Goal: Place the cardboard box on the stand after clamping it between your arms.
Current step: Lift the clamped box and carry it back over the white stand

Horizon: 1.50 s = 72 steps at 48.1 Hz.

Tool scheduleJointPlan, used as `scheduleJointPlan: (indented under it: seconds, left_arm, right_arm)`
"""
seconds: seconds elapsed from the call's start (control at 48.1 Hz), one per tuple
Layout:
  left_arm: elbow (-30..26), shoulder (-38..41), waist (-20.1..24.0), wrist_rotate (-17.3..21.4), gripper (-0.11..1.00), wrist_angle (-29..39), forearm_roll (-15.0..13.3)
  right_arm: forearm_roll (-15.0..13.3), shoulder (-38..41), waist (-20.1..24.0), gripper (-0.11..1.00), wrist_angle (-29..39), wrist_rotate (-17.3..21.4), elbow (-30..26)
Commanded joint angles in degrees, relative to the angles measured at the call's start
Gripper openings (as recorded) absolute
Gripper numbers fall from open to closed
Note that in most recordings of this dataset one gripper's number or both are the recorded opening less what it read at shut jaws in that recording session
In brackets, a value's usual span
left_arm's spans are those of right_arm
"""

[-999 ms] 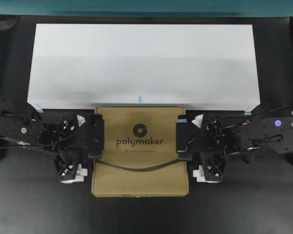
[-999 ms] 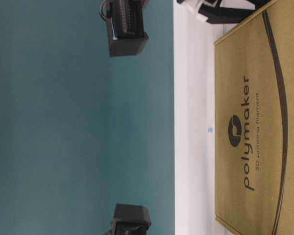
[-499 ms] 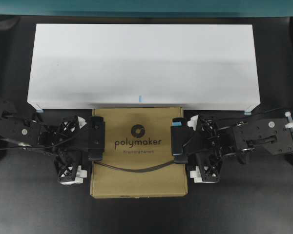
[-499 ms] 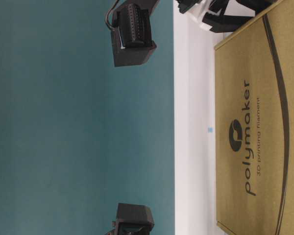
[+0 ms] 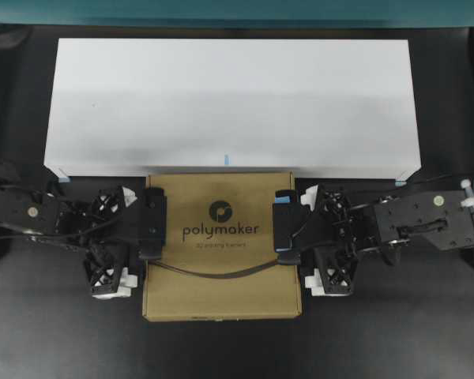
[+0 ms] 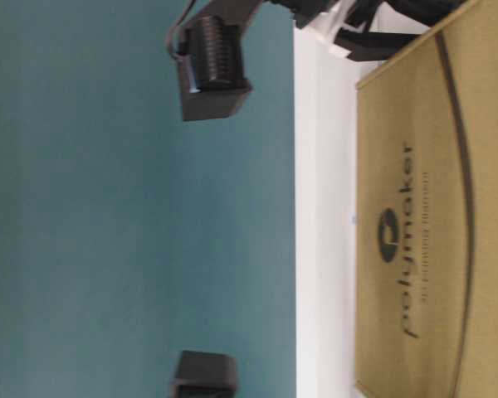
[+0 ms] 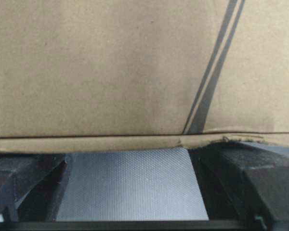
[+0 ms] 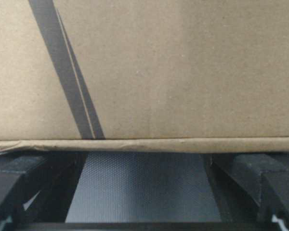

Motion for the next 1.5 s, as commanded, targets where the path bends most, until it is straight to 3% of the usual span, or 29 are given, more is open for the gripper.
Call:
scheduleJointPlan:
  seconds: [0.0,0.291,0.437,0.645,0.791,0.936,1.082,1.477]
  left_arm:
    - [-4.7,-3.2,1.1,-0.3,0.84,0.4,0.1]
    - [-13.4,-11.9,4.7,0.0,0.81,18.0,0.1]
    - [-16.3,-13.7,6.7,0.1,0.81,23.4,0.1]
    - [-17.7,-12.8,7.8,0.1,0.81,23.6,0.1]
    - [-19.6,-11.0,8.3,1.1,0.81,23.1,0.1]
    - [-21.1,-9.1,8.9,7.9,0.81,23.1,0.1]
    - [-23.4,-7.3,10.4,11.4,0.81,23.2,0.1]
    - [-26.5,-6.2,15.3,12.1,0.81,23.2,0.1]
  right_arm:
    - [0.0,-2.5,-0.1,0.84,1.7,0.4,-3.7]
    - [0.6,-11.4,-0.2,0.84,17.7,0.4,-11.2]
    - [0.6,-13.3,-1.1,0.84,22.9,0.0,-14.2]
    - [0.6,-12.9,-3.1,0.84,22.1,-0.2,-14.1]
    - [0.4,-12.3,-4.5,0.84,18.0,-0.7,-14.2]
    - [0.5,-11.2,-5.5,0.84,16.1,-5.4,-14.5]
    - [1.3,-10.2,-6.9,0.84,16.1,-8.5,-16.3]
    - [1.7,-8.5,-11.1,0.84,17.8,-13.8,-19.2]
